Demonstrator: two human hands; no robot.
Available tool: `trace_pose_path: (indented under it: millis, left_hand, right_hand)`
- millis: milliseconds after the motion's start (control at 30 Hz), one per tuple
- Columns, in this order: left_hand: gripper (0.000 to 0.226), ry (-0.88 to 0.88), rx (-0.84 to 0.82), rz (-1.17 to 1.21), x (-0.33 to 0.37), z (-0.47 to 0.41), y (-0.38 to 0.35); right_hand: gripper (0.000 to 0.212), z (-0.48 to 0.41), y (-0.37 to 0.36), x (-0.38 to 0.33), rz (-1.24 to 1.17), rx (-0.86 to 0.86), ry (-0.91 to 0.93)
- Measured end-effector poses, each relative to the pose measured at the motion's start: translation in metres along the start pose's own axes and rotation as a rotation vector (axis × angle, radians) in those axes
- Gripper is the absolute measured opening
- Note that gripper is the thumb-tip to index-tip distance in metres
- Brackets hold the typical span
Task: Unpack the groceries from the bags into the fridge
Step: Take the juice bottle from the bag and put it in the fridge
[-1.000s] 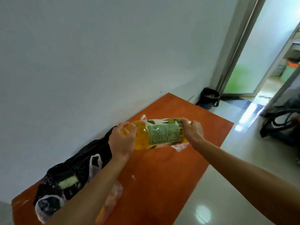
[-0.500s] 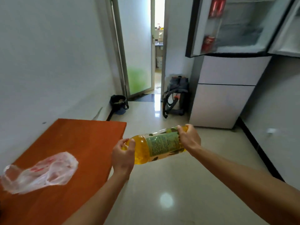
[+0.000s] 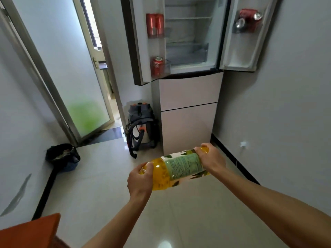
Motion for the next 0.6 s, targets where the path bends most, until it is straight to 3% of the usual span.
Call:
trace_pose_path:
  millis: [233, 400, 600]
  left_hand:
    - [0.036, -0.084, -0.157, -0.017, 0.093, -0.103, -0.096]
    - [0.011, -0.106, -0.19, -0.002, 0.137, -0.172, -0.179]
    - [0.038, -0.126, -0.154, 0.027, 0.202, -0.262, -0.297]
  right_hand:
    - [0.047, -0.138, 0.031, 0.008, -0.016, 0.126, -0.059]
    - [0.043, -0.244, 0.054, 0.027, 0.001, 0.183, -0.054]
    - [0.04, -0.406, 0.079, 0.054, -0.004, 0.237, -0.016]
Point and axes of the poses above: each hand's wrist, its own z-axis away from the middle knuckle, its own y-axis out of the back of the hand, x = y × z, the point moved 5 cm from there along -z, towards the middle knuckle, and after that the axes turned 9 degrees about y, right-handed, at the moved point
